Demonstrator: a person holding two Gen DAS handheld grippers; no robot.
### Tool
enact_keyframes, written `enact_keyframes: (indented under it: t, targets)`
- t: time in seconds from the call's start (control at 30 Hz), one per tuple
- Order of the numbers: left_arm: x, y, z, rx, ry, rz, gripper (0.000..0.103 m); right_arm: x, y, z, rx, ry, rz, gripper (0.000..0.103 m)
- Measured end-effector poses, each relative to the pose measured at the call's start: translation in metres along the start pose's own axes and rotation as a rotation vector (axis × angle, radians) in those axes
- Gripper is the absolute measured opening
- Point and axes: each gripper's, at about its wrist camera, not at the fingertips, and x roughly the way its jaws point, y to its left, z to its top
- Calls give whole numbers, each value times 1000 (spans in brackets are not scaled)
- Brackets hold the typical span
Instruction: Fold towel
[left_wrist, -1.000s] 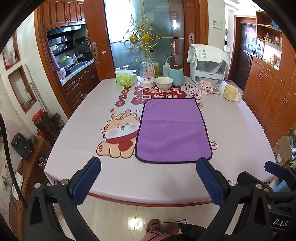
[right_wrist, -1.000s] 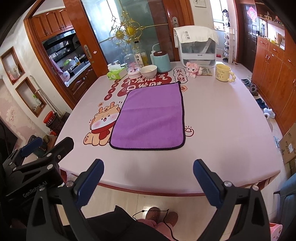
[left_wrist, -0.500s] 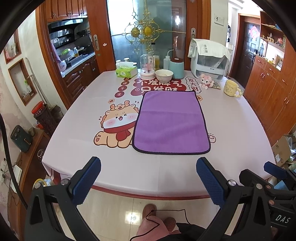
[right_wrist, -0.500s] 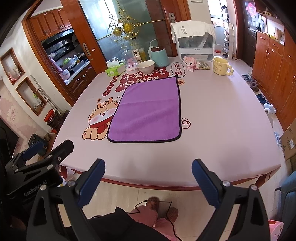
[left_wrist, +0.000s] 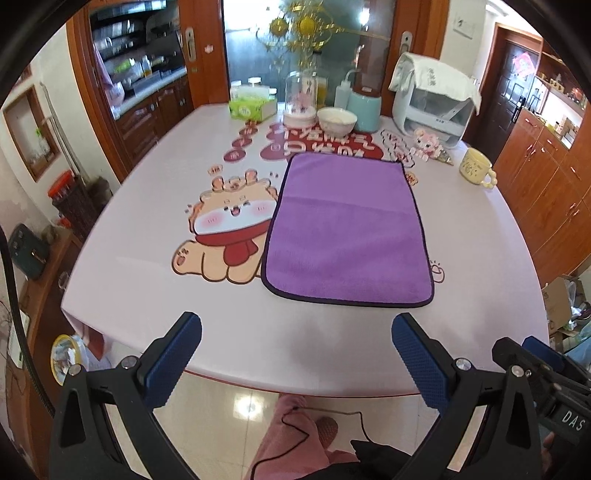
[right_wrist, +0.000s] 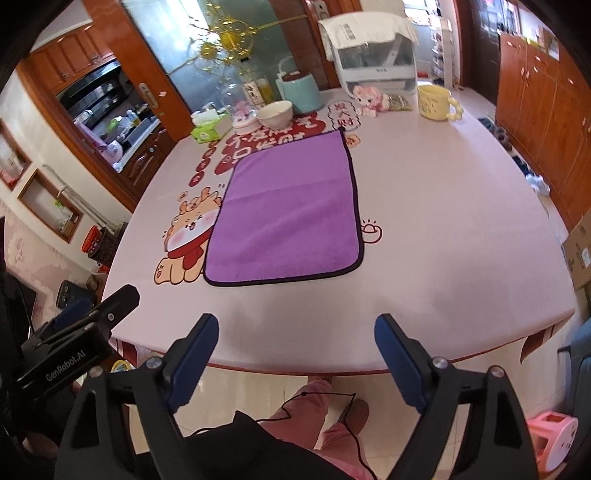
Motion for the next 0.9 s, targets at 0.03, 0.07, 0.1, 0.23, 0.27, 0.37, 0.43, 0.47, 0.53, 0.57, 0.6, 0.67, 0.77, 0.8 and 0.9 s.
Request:
enact_keyframes:
  t: [0.03,0.07,0.1,0.23,0.27,0.37,0.43,0.47,0.53,0.57,0.6,0.67,0.77,0.8,0.9]
  targets:
    - [7,2,3,-7,14,-3,102,6,-1,3,16,11,-2,84]
    - [15,5,7,-15,32,-7,102,11,-2,6,29,22,-3,83]
    - [23,7,11,-22,47,-13,102,16,-3,9,41,33,-3,81]
    - [53,15,24,-43,104,-13,102,40,-10,20,98,84,-3,76]
    - [60,18,27,-48,117,-11,102,47,-12,23,115,100,-2,75]
    - [83,25,36,-72,163,-11,102,65,-18,30,157,138,-1,71]
    - [98,30,41,-88,196,-14,101,76,-21,35,181,159,-3,69]
    - [109,33,44,-99,217,-13,100,83,-24,38,196,173,-5,68]
    - [124,37,47,-116,250,-12,100,95,-28,42,221,195,-10,66]
    - [130,39,48,-122,263,-11,99,102,-30,44,232,209,-13,65]
    - [137,41,49,-128,277,-8,98,107,-32,46,241,219,-15,64]
    - [151,43,52,-134,301,4,98,119,-37,50,263,244,-23,62]
    - [167,46,55,-143,333,14,96,134,-45,55,294,272,-32,59]
    - [173,46,56,-146,345,14,95,139,-48,57,305,281,-41,58]
    - [190,46,57,-153,383,8,94,154,-56,62,336,305,-59,55]
